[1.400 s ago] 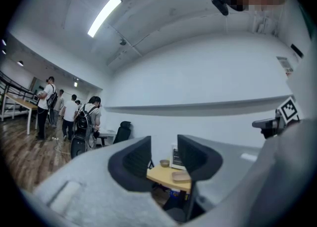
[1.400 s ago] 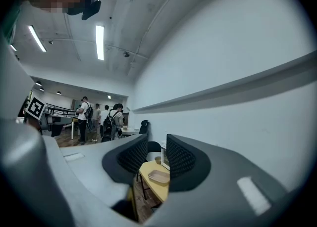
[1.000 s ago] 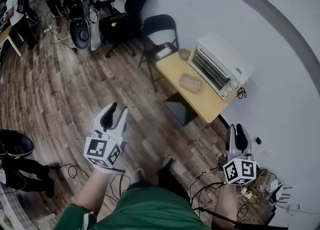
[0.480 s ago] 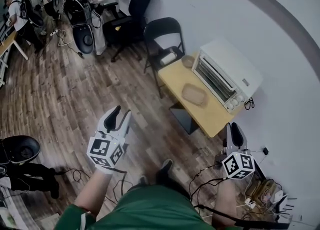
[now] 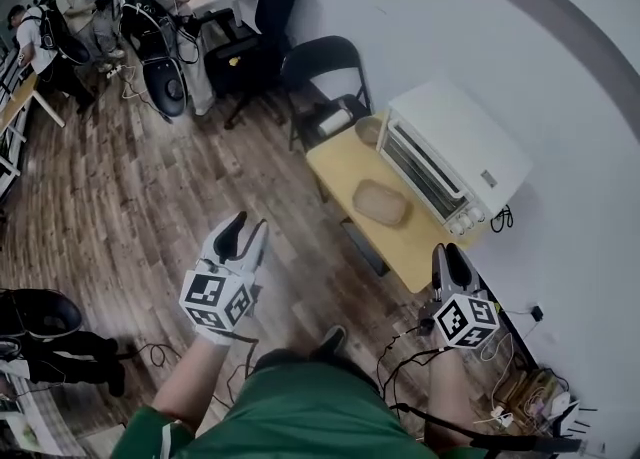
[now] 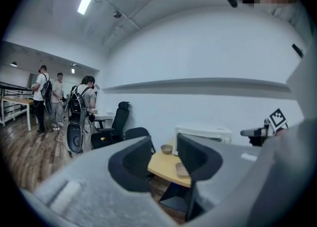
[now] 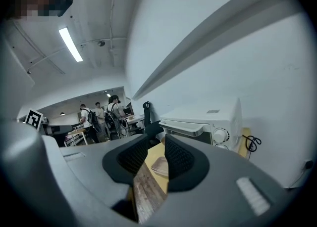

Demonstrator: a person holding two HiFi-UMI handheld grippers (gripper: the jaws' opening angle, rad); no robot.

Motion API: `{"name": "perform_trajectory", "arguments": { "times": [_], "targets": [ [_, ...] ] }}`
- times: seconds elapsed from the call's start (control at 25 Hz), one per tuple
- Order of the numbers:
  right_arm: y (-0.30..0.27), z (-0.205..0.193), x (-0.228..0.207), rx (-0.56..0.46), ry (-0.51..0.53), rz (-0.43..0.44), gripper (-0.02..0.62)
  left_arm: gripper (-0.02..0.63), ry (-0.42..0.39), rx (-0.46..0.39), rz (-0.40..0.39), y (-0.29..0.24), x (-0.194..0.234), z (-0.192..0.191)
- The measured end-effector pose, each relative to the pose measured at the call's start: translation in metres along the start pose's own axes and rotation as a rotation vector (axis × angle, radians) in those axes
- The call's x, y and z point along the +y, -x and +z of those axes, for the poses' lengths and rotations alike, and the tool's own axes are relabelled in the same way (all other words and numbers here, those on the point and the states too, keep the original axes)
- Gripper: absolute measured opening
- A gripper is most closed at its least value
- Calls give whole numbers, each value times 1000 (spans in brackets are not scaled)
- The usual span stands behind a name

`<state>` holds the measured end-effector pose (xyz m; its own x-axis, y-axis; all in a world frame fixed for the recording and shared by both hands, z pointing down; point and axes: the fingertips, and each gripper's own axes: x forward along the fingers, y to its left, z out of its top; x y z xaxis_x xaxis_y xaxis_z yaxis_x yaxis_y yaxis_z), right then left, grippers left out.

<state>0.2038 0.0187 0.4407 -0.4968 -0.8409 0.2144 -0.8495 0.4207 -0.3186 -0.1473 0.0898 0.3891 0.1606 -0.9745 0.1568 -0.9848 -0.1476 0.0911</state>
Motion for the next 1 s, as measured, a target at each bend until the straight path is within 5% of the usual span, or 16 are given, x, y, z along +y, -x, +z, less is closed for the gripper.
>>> {"name": "perform_trajectory", "arguments": {
  "times": [0.56, 1.0],
  "targets": [
    [-40, -21, -32, 97, -46, 7, 104, 156, 37, 61, -35, -66, -8, -17],
    [-109, -43, -28, 212, -35, -60, 104, 146, 75, 159, -171, -175, 26, -48]
  ]
}}
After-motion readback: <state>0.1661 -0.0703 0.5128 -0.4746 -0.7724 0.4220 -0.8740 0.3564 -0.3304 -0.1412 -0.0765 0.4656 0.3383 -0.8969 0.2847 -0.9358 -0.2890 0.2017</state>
